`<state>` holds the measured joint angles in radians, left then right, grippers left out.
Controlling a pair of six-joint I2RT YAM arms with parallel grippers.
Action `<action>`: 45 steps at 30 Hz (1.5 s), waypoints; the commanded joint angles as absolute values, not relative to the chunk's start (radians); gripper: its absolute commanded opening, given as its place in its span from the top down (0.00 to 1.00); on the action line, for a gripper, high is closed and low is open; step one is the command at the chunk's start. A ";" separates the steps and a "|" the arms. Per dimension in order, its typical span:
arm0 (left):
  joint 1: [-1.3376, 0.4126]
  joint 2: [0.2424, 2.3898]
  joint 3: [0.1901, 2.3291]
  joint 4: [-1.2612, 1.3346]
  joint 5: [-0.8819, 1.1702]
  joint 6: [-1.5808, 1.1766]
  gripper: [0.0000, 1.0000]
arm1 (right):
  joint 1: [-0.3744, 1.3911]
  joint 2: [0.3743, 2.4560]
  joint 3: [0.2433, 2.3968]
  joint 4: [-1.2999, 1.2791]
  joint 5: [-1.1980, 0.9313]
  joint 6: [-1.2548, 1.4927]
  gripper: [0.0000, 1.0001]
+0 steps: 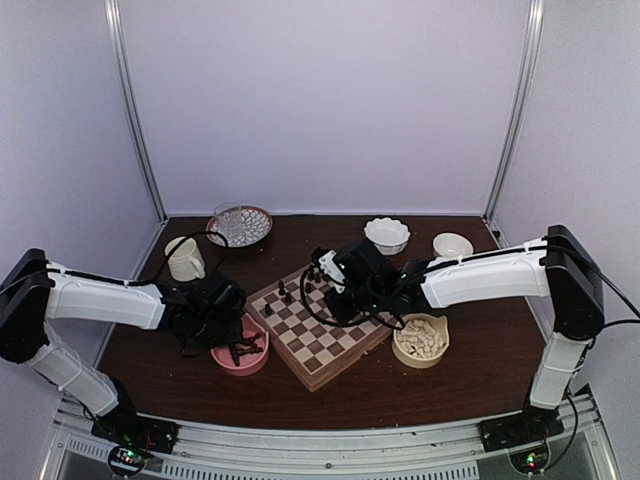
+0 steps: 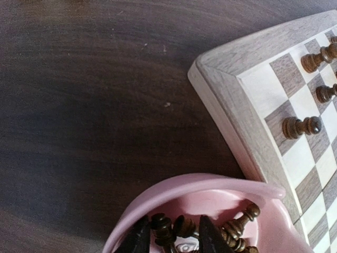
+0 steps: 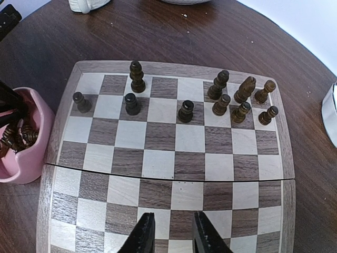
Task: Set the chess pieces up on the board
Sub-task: Pick up the chess pile from the storage box.
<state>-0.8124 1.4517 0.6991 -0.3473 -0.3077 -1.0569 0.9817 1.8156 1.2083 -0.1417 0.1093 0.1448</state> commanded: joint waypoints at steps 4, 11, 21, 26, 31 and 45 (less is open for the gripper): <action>-0.810 1.482 0.735 -0.371 -0.334 -1.032 0.86 | 0.986 1.792 1.205 -0.127 0.129 0.146 0.73; -0.809 1.480 0.745 -0.374 -0.333 -1.007 0.89 | 0.986 1.787 1.204 -0.127 0.128 0.146 0.73; -0.810 1.536 0.800 -0.459 -0.355 -0.971 0.84 | 0.986 1.785 1.203 -0.127 0.132 0.144 0.73; -0.810 1.633 0.877 -0.529 -0.326 -0.919 0.81 | 0.986 1.783 1.202 -0.128 0.133 0.144 0.73; -0.810 1.671 0.912 -0.553 -0.306 -0.891 0.80 | 0.986 1.780 1.201 -0.129 0.133 0.146 0.73; -0.847 1.315 0.758 -0.387 -0.405 -0.785 0.93 | 0.986 1.739 1.175 -0.112 0.132 0.136 0.74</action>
<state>-0.8230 1.4414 0.8177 -0.4900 -0.3634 -0.8513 0.9817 1.7805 1.1934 -0.1349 0.1104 0.1410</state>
